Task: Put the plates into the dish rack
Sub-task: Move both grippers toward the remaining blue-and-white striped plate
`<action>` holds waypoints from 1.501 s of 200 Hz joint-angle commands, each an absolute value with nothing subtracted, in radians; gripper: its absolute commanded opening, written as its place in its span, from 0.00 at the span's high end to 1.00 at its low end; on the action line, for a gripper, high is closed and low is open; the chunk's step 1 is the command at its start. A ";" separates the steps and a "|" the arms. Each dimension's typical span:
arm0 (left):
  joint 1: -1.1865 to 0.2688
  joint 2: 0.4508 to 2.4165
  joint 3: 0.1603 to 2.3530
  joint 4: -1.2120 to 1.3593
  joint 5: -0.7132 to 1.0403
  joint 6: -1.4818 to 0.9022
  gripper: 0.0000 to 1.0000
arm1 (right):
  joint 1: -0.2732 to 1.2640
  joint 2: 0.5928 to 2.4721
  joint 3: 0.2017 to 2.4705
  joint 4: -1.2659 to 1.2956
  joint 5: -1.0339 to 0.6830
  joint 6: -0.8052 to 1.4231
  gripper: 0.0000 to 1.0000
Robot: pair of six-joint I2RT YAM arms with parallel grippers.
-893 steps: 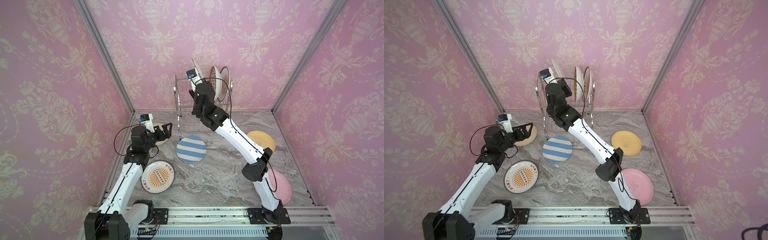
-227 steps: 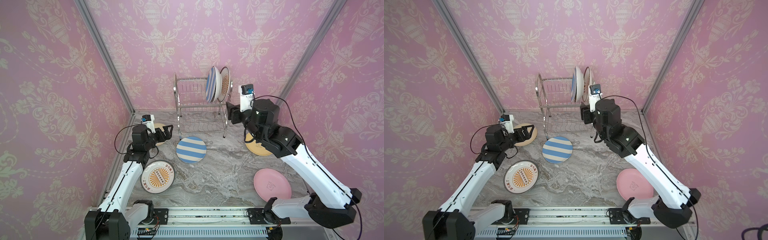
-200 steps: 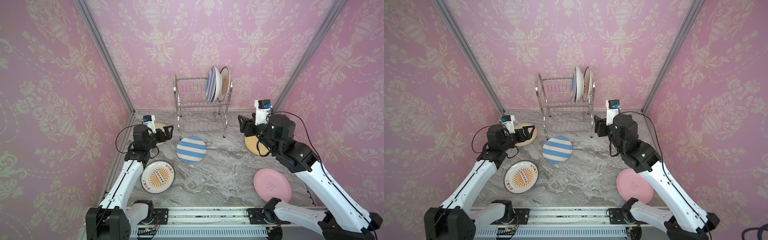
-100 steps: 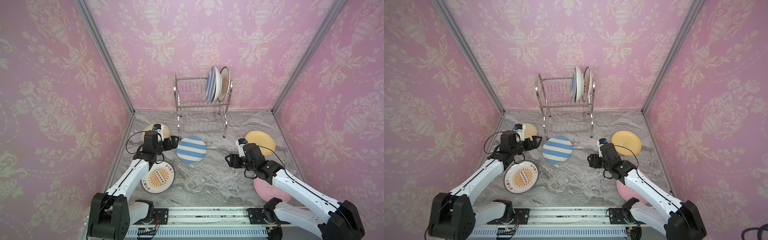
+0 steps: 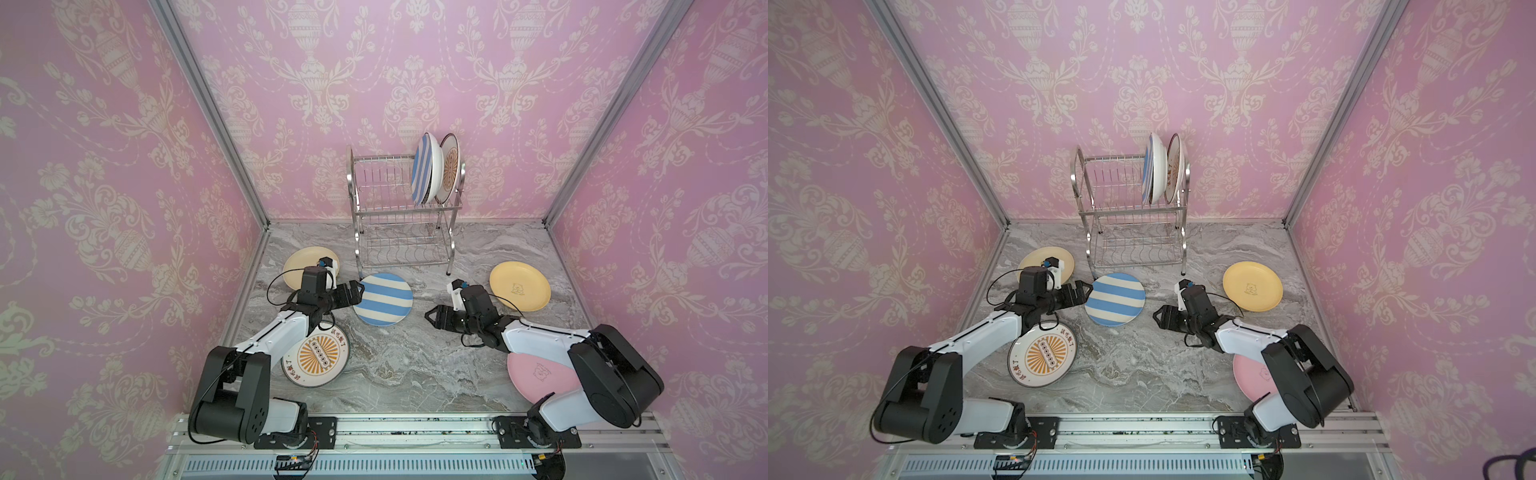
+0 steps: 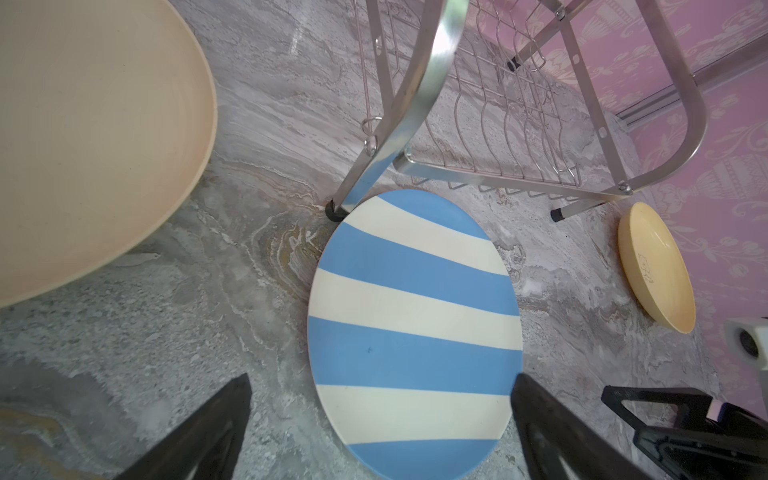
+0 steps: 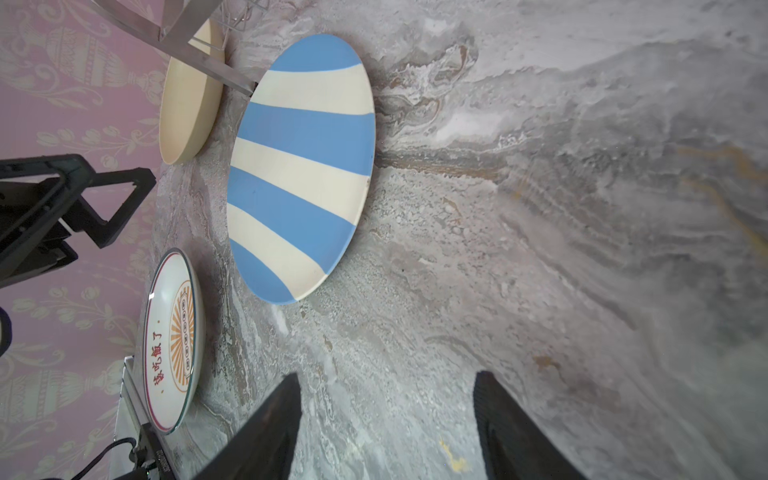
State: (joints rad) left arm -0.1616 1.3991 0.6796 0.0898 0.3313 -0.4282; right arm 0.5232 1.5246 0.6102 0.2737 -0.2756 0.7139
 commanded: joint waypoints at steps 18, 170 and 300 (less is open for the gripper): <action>-0.182 1.451 0.669 0.154 0.321 -0.436 0.01 | 0.523 1.645 0.656 0.435 -0.329 0.789 0.37; -0.214 1.598 0.653 0.269 0.310 -0.456 0.01 | 0.571 1.855 0.763 0.522 -0.321 0.856 0.40; -0.231 1.670 0.724 0.262 0.329 -0.411 0.01 | 0.568 1.962 0.780 0.553 -0.300 0.903 0.40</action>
State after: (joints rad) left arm -0.2214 1.6535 0.6979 0.2749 0.3099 -0.4343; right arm 0.5655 1.9087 0.7910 0.6392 -0.3256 0.8711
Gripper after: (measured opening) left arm 0.993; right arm 0.600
